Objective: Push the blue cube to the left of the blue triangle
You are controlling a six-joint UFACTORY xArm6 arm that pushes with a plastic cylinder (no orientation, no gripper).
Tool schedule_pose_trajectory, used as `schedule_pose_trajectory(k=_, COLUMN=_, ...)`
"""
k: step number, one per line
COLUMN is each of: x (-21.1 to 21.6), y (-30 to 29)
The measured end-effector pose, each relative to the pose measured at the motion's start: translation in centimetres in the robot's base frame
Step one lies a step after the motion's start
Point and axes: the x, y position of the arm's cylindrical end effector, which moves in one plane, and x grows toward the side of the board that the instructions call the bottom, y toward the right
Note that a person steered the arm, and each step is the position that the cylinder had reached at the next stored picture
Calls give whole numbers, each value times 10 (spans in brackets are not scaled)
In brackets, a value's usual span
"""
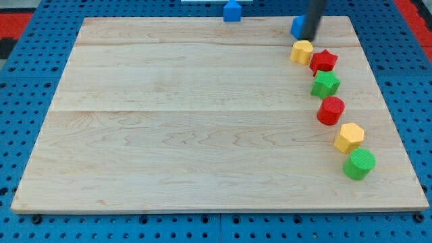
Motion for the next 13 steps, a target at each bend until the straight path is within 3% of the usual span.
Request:
schedule_pose_trajectory(k=1, x=0, y=5)
schedule_pose_trajectory(k=2, x=-7, y=66)
schedule_pose_trajectory(k=3, x=-42, y=103)
schedule_pose_trajectory(k=6, x=6, y=-4)
schedule_pose_trajectory(k=7, x=-1, y=36)
schedule_pose_trajectory(k=8, x=-32, y=40)
schedule_pose_trajectory(k=9, x=-35, y=28)
schedule_pose_trajectory(k=10, x=2, y=-16)
schedule_pose_trajectory(k=11, x=10, y=-64)
schedule_pose_trajectory(k=13, x=-1, y=-20)
